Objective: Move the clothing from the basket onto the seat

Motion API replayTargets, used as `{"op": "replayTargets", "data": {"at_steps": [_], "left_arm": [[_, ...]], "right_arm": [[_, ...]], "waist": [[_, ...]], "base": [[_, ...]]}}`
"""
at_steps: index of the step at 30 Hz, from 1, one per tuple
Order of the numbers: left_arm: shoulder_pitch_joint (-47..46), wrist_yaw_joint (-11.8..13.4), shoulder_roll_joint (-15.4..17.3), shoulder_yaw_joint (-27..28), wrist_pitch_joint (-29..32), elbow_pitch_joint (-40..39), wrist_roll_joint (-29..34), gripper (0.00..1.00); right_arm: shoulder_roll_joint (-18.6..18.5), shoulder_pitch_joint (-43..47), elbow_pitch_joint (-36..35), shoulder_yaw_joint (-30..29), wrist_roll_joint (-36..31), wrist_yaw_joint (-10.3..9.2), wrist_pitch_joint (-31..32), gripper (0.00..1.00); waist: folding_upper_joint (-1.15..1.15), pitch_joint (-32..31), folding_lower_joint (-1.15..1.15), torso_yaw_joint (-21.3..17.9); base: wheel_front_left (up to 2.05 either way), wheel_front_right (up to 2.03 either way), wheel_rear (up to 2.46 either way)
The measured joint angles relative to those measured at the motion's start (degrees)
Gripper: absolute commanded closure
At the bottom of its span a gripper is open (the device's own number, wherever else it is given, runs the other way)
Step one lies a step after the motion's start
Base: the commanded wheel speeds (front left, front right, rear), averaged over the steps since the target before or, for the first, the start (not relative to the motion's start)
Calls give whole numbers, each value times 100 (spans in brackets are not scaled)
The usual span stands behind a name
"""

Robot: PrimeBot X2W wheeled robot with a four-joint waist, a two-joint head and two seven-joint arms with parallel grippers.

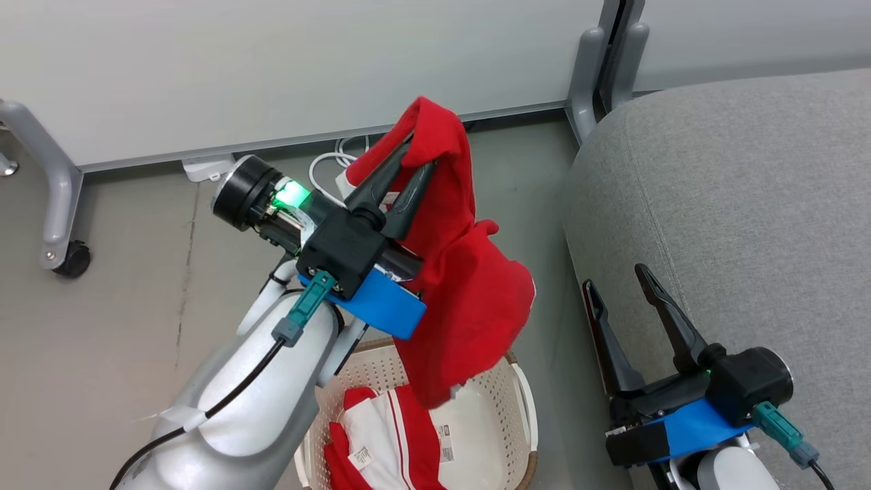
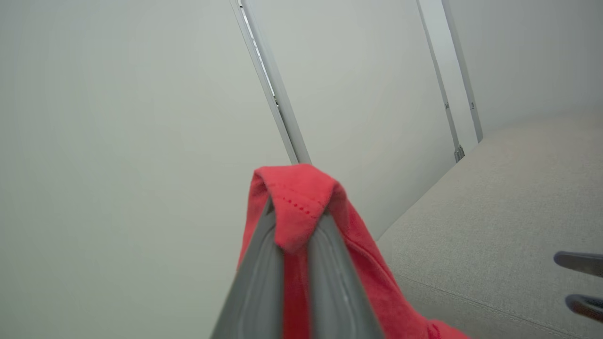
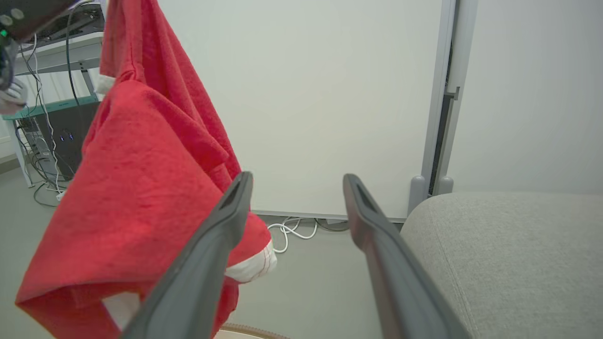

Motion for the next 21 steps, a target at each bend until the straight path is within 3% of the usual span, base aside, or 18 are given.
{"op": "replayTargets", "data": {"at_steps": [7, 14, 21], "left_arm": [[-15, -83, -19, 77, 1, -123, 107, 100], [38, -175, -93, 33, 1, -48, 192, 100], [71, -246, -223, -21, 0, 15, 246, 100]], "right_arm": [[-1, 65, -133, 58, 38, 0, 0, 0], [0, -90, -455, 593, -115, 0, -1, 0], [-179, -612, -202, 1024, -363, 1, 0, 0]], "waist": [[0, -136, 0, -17], [0, -213, 0, 1], [0, -298, 0, 85]], "base": [[0, 0, 0], [0, 0, 0], [0, 0, 0]]}}
